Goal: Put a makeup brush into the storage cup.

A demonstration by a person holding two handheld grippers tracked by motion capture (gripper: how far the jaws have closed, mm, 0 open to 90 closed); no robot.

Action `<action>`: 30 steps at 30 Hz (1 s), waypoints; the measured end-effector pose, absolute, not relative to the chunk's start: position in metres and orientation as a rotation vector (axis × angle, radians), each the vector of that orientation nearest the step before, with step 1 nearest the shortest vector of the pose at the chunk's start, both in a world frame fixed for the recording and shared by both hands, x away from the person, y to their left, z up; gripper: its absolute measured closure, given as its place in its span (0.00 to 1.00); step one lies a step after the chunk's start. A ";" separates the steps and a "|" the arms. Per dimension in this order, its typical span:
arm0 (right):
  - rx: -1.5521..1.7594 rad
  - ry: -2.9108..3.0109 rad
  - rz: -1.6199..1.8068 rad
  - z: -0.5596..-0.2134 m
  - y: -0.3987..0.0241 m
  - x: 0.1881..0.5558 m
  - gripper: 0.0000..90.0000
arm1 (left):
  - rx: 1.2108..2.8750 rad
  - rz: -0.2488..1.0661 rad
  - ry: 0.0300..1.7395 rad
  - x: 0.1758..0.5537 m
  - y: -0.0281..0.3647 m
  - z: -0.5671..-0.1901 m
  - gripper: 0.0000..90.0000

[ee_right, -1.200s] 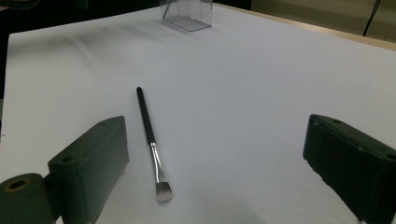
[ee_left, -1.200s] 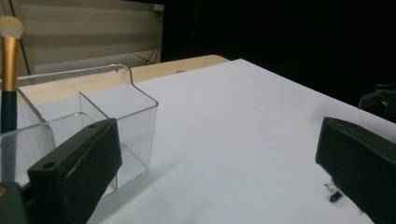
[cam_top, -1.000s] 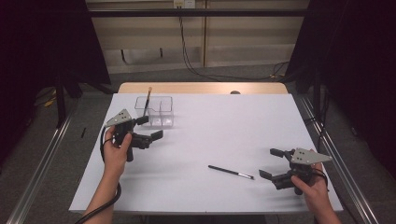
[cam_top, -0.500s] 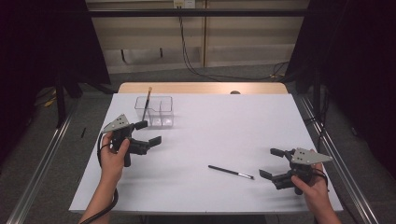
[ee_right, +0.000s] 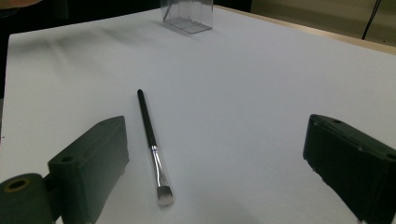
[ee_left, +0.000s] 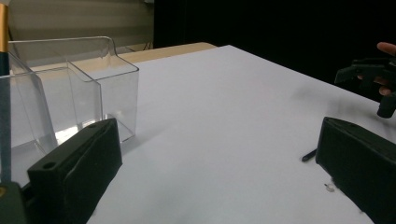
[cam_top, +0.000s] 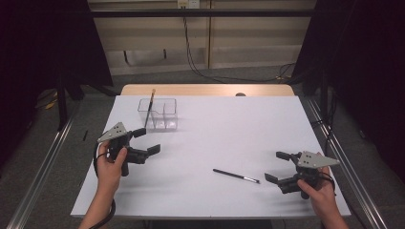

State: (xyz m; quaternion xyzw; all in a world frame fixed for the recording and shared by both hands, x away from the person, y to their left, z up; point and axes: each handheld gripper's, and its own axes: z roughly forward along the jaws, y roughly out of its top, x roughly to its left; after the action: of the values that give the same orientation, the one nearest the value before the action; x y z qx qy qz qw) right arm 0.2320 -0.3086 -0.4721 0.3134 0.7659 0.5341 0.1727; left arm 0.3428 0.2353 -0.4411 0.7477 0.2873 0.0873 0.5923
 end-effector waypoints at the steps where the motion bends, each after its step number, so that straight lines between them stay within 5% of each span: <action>1: 0.889 2.173 1.515 -0.472 -0.309 0.232 0.07 | 1.740 0.199 0.667 0.342 0.236 -0.441 0.00; 30: 0.887 2.169 1.511 -0.472 -0.309 0.231 0.07 | 1.768 0.222 0.656 0.314 0.255 -0.445 0.00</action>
State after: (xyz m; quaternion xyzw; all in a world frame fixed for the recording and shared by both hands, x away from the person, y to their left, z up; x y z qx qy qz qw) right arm 0.2309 -0.3087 -0.4717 0.3131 0.7659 0.5334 0.1758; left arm 0.3143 0.2553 -0.4452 0.7570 0.2810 0.0950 0.5822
